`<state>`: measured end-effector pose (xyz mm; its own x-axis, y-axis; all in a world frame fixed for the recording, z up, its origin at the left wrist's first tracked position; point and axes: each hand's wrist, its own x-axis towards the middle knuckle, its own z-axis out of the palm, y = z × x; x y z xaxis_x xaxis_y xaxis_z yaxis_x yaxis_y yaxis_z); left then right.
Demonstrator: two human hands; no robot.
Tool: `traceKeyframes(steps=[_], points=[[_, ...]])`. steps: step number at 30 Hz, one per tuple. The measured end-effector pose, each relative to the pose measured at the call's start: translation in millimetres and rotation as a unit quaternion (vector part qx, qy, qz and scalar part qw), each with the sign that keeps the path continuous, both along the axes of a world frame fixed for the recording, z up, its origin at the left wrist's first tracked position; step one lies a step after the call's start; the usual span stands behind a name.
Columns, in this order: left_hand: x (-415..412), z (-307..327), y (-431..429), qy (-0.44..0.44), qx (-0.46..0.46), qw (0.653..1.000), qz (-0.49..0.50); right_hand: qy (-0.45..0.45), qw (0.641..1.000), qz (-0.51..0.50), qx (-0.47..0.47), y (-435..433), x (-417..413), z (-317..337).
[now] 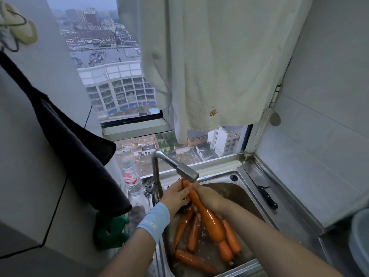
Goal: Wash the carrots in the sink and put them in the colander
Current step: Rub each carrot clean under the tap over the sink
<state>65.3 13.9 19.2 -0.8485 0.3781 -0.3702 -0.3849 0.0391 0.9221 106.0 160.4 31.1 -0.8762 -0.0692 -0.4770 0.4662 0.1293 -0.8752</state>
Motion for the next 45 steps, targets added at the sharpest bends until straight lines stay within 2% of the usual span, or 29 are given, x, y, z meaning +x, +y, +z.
traceKeyframes(steps=[10, 13, 17, 20, 23, 26, 31, 34, 37, 39, 41, 43, 45], points=[[4.8, -3.8, 4.4, 0.025, 0.024, 0.995, 0.095, 0.011, 0.999, -0.002, -0.047, 4.8, -4.3, -7.0], [3.6, -3.7, 1.6, 0.008, 0.045, 0.994, 0.103, 0.024, 0.998, 0.022, -0.048, 5.5, -7.8, -5.4], [5.9, -5.6, -3.4, -0.004, 0.053, 0.994, 0.097, -0.002, 0.997, 0.051, -0.06, 8.5, -4.3, -2.1], [10.5, -9.7, -4.8, -0.012, 0.069, 0.992, 0.106, -0.005, 0.998, 0.054, -0.045, 4.3, -3.9, -3.7], [14.6, -15.1, -5.3, -0.023, 0.077, 0.99, 0.113, 0.015, 0.999, 0.033, 0.01, -6.9, -6.2, -9.2], [16.0, -17.9, -6.2, -0.023, 0.069, 0.991, 0.113, 0.025, 0.998, -0.017, 0.062, -17.4, -6.5, -12.6], [18.2, -19.1, -6.3, -0.018, 0.052, 0.989, 0.134, -0.014, 0.998, 0.043, -0.036, -3.0, -0.2, -4.9], [16.7, -17.2, -5.3, -0.018, 0.038, 0.988, 0.146, -0.022, 0.996, 0.058, -0.058, 6.8, 2.5, -4.8], [14.6, -13.1, -4.6, 0.037, -0.004, 0.99, 0.132, -0.032, 0.997, 0.026, -0.062, 0.6, -0.3, -3.7], [13.4, -9.4, -4.6, 0.09, -0.043, 0.989, 0.113, -0.026, 0.999, -0.008, -0.022, -7.9, -1.7, 3.7], [11.2, -5.8, -3.3, 0.104, -0.063, 0.986, 0.113, -0.006, 0.999, -0.036, 0.016, -15.0, -2.6, 10.1], [6.6, -3.3, -1.1, 0.078, -0.053, 0.988, 0.122, 0.003, 0.999, -0.041, 0.003, -14.4, -4.4, 11.0], [0.3, -1.5, -0.9, 0.022, -0.031, 0.988, 0.152, -0.022, 0.998, -0.016, -0.056, -8.2, -5.3, 9.7]])
